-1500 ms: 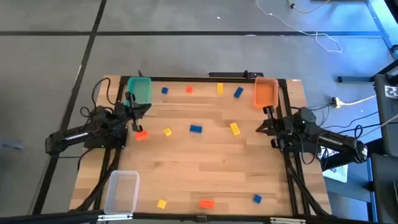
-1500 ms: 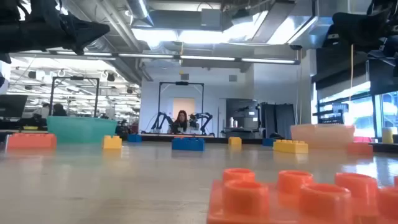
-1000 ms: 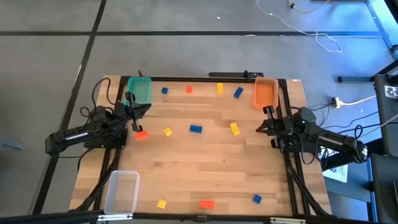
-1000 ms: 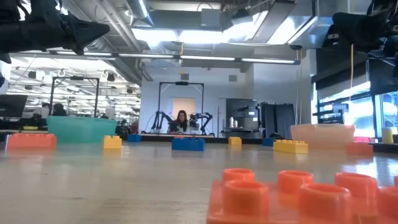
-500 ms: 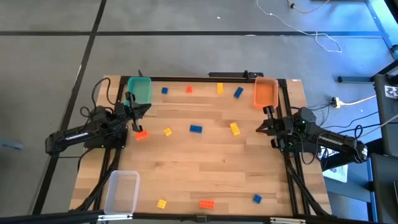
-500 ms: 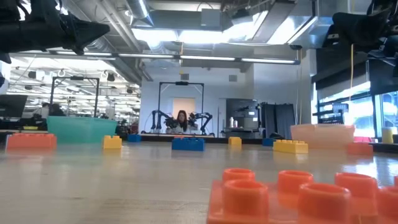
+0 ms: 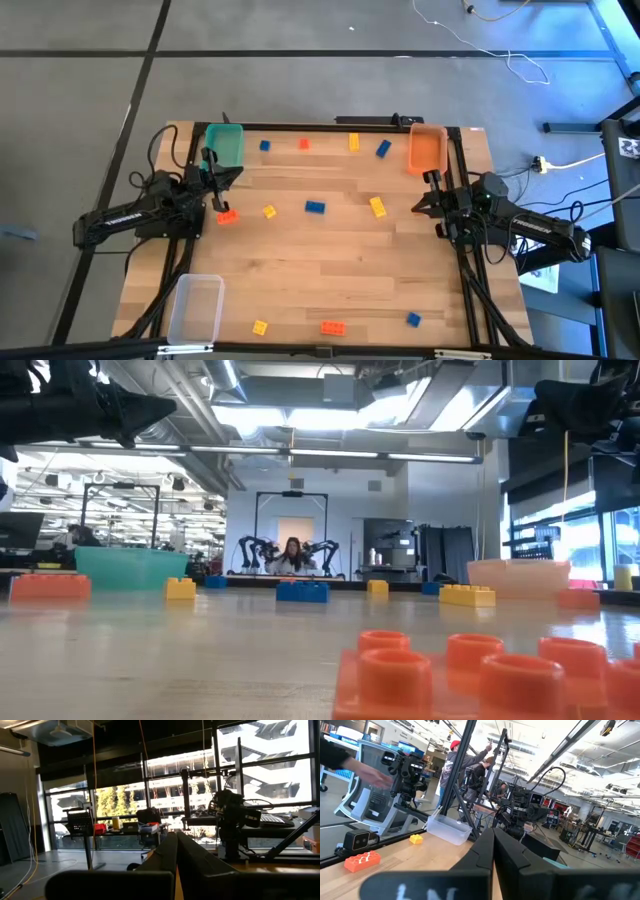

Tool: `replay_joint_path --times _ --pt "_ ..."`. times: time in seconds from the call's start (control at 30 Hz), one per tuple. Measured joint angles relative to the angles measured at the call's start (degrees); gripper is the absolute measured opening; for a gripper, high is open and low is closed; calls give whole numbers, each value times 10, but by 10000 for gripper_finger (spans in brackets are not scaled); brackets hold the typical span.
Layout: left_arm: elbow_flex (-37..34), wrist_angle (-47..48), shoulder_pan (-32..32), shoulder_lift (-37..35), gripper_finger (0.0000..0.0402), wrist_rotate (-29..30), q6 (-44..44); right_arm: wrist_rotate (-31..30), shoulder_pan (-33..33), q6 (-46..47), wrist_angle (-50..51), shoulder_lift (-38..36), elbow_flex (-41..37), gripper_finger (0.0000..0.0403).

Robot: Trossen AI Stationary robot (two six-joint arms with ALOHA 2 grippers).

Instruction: Sort & place blocks by color

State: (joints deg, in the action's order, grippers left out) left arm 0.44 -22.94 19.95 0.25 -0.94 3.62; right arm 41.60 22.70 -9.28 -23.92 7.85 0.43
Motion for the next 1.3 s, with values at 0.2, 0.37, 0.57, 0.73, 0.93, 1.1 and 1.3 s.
replay_joint_path --times 0.2,0.37,0.57,0.73,0.93,1.1,1.3 --pt "0 0 0 0 0 0 0 0 0 -25 0 0 0 12" --pt "1 -2 0 0 0 18 10 0 0 -30 0 0 0 12" --pt "75 166 0 12 0 3 10 -3 0 -33 -1 0 0 12" --pt "205 356 0 70 0 -18 10 -15 0 -31 -2 0 0 12" --pt "350 533 0 193 0 -10 -12 -15 0 -30 -2 0 0 12" --pt "436 630 0 320 0 -7 -72 -16 0 -11 -2 0 0 12" --pt "496 717 0 452 0 -11 -114 -129 0 137 48 0 0 12"
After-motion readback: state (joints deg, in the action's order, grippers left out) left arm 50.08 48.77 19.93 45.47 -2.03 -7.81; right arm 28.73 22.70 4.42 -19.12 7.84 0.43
